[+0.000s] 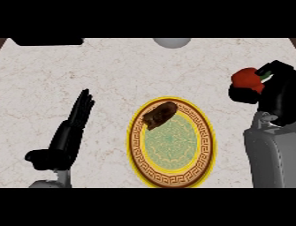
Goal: Pick the bell pepper from the plate and place it in the pan
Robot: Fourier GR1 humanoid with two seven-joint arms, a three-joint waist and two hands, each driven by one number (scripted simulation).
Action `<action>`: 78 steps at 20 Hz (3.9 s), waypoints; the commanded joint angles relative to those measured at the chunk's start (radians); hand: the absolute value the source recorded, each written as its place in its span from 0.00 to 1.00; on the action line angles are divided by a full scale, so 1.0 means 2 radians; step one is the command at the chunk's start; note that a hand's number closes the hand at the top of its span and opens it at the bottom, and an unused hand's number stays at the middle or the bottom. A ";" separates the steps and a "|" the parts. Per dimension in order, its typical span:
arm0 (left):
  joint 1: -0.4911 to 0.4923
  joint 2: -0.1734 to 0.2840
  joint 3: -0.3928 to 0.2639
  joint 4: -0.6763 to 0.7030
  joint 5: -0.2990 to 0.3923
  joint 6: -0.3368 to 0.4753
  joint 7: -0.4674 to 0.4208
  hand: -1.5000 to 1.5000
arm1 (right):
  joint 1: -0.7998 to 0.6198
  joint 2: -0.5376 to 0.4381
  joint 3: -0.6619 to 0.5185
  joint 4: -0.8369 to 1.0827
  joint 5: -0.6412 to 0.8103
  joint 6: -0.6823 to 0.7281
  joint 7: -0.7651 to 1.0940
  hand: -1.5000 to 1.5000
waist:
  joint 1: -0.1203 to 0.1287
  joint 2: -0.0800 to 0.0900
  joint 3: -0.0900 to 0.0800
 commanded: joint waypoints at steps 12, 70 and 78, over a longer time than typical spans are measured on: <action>0.009 -0.002 0.002 0.021 0.000 -0.020 -0.036 0.50 | 0.098 -0.113 -0.135 0.072 -0.029 -0.173 -0.084 1.00 | 0.012 0.005 0.001; -0.005 -0.005 0.023 -0.013 -0.008 -0.023 0.019 0.50 | 0.280 -0.111 -0.389 0.088 -0.674 0.099 -0.525 0.00 | 0.007 0.003 0.000; 0.001 -0.007 0.029 0.038 -0.008 -0.045 -0.048 0.50 | 0.336 -0.061 -0.365 0.040 -0.645 0.092 -0.555 0.00 | 0.009 0.004 0.000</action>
